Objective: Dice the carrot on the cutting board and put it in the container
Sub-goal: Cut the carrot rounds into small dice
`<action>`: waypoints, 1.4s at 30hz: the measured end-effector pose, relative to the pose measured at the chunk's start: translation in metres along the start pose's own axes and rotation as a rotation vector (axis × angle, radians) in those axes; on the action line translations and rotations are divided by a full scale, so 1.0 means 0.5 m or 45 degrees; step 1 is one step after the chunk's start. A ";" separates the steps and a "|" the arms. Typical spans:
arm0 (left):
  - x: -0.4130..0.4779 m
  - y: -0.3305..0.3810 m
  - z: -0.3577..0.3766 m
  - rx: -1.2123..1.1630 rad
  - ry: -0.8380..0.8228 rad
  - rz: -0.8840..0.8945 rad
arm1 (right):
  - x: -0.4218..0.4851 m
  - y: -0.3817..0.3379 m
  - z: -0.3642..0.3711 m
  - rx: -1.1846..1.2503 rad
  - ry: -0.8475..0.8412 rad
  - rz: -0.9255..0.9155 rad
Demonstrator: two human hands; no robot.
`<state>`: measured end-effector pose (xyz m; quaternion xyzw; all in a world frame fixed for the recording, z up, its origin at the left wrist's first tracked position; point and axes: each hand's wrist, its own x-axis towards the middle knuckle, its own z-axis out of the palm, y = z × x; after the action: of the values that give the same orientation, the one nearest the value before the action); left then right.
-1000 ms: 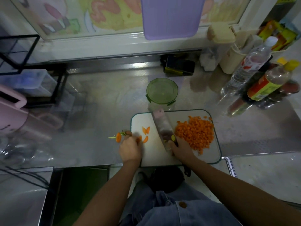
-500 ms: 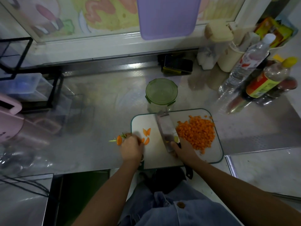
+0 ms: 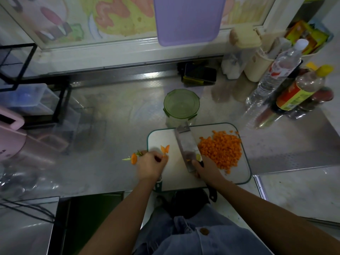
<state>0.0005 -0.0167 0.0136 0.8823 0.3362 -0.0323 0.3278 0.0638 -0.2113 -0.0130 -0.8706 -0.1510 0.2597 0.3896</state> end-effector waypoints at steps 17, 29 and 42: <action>0.005 0.005 0.037 0.499 -0.028 0.224 | -0.003 -0.007 0.002 0.038 0.021 0.006; -0.023 0.075 0.087 0.632 -0.226 0.922 | -0.036 -0.001 -0.042 -0.095 0.187 0.070; -0.059 0.072 0.098 0.235 -0.174 0.430 | -0.063 0.020 -0.055 -0.385 0.142 -0.034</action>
<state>0.0077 -0.0831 0.0037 0.9482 0.1560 -0.0673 0.2684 0.0542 -0.2487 0.0053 -0.9303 -0.1782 0.1800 0.2654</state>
